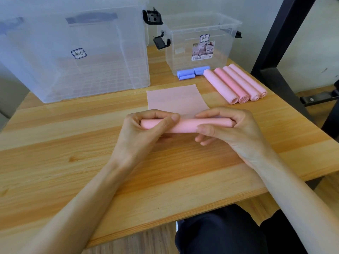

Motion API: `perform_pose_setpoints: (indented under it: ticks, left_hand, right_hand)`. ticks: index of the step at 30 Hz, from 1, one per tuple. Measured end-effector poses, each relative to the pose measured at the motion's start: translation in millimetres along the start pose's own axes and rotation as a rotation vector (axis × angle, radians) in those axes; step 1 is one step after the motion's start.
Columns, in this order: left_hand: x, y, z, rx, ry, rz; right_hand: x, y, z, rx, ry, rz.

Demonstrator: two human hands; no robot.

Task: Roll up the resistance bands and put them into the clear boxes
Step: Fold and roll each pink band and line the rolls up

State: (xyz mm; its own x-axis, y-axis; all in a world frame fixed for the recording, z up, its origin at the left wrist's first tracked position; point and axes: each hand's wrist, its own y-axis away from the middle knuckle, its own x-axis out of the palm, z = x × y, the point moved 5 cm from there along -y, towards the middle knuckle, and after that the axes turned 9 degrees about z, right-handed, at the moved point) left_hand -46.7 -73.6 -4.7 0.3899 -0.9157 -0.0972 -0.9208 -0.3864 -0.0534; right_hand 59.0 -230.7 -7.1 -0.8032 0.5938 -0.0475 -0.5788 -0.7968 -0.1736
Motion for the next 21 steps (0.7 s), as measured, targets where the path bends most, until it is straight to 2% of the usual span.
perform_pose_setpoints:
  ticks: [5,13,21]
  left_hand:
    - [0.7,1.2,-1.9,0.046,-0.026,0.043]
    - [0.0,-0.5,1.0,-0.004,0.04,0.011]
    - [1.2,0.7,-1.2,0.032,-0.023,0.054]
  right_hand:
    - [-3.0,1.0,-1.3,0.022,-0.029,-0.081]
    - [0.5,0.3,0.3,0.002,0.005,-0.012]
    - [-2.3,0.6,-1.9,0.047,-0.022,-0.072]
